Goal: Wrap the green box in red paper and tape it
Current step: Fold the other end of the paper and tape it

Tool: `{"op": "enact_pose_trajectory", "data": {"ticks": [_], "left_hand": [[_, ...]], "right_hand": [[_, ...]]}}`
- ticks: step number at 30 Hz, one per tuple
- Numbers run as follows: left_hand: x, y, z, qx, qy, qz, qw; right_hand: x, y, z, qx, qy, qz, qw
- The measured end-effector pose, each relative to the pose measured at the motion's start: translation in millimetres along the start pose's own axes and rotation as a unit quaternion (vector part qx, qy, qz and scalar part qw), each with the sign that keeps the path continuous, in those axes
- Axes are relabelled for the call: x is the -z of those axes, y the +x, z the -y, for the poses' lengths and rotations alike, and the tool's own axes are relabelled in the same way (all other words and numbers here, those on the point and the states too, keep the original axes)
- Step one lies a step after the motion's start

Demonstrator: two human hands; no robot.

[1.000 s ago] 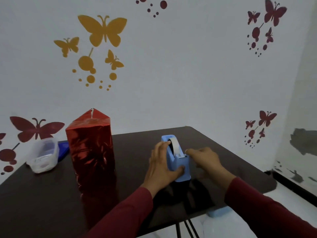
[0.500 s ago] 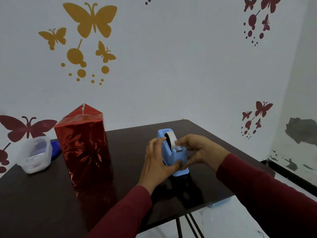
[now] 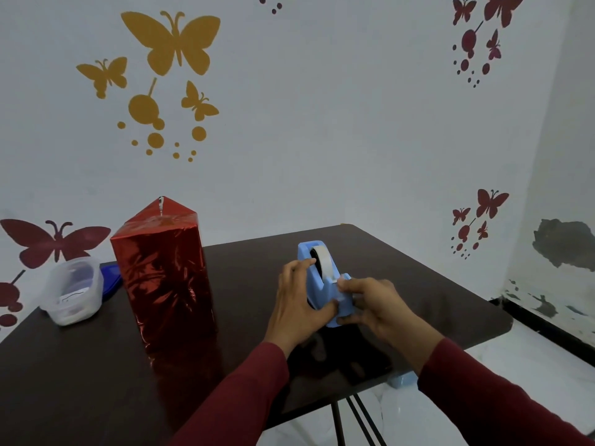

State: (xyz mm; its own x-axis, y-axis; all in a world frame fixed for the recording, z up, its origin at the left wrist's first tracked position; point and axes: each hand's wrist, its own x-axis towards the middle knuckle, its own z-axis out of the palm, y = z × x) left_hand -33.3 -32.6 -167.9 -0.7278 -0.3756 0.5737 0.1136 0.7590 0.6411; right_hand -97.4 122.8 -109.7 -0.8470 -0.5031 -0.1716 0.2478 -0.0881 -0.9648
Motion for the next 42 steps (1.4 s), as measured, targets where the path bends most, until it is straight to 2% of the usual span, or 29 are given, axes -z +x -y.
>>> {"op": "enact_pose_trajectory", "data": {"ticks": [4, 7, 10, 12, 14, 16, 18, 20, 23, 28, 31, 34, 36, 39, 42], "left_hand": [[1.4, 0.1, -0.2, -0.004, -0.022, -0.005, 1.000], [2.2, -0.5, 0.4, 0.005, -0.059, -0.036, 0.998], [2.8, 0.1, 2.3, 0.007, -0.072, -0.058, 0.996], [3.1, -0.8, 2.8, -0.002, -0.078, -0.079, 0.994], [4.3, -2.5, 0.3, -0.022, -0.075, -0.101, 0.992], [7.9, -3.5, -6.1, -0.041, -0.063, -0.111, 0.991], [15.0, -3.2, -18.0, -0.058, -0.066, -0.096, 0.991], [26.7, -0.6, -37.9, -0.075, -0.071, -0.037, 0.994], [50.2, 4.6, -69.9, -0.062, -0.061, 0.049, 0.995], [87.5, 12.1, -89.2, -0.056, -0.010, 0.070, 0.996], [107.7, 9.6, -93.4, -0.074, 0.012, 0.060, 0.995], [131.8, 6.7, -100.7, -0.099, 0.033, 0.037, 0.994], [150.1, 5.5, -104.9, -0.096, 0.033, 0.012, 0.995], [185.0, 3.8, -106.4, -0.056, 0.007, -0.041, 0.998], [217.8, 1.4, -104.4, -0.017, 0.002, -0.052, 0.999]], "right_hand": [[4.0, 3.3, -3.9, 0.043, -0.050, 0.013, 0.998], [6.1, 11.7, -4.3, 0.075, -0.140, 0.006, 0.987], [9.1, 8.8, -6.5, 0.107, -0.258, 0.009, 0.960], [17.6, 6.3, -15.6, 0.117, -0.227, 0.036, 0.966], [24.1, 3.4, -22.0, 0.094, -0.116, 0.068, 0.986], [27.2, -8.4, -19.2, 0.087, -0.049, 0.060, 0.993], [29.9, -16.7, -11.8, 0.128, -0.047, 0.035, 0.990], [28.1, -24.1, -1.2, 0.176, -0.061, 0.038, 0.982], [20.1, -28.4, 11.0, 0.195, -0.071, 0.058, 0.977], [-0.5, -35.1, 27.3, 0.219, -0.101, 0.080, 0.967], [-14.9, -38.8, 36.7, 0.167, -0.068, 0.105, 0.978], [-37.5, -50.5, 46.8, 0.062, 0.051, 0.145, 0.986], [-53.8, -58.8, 54.2, 0.054, 0.083, 0.163, 0.982], [-80.0, -66.5, 65.2, 0.111, 0.062, 0.179, 0.976], [-103.8, -69.2, 74.1, 0.229, -0.083, 0.173, 0.954]]}}
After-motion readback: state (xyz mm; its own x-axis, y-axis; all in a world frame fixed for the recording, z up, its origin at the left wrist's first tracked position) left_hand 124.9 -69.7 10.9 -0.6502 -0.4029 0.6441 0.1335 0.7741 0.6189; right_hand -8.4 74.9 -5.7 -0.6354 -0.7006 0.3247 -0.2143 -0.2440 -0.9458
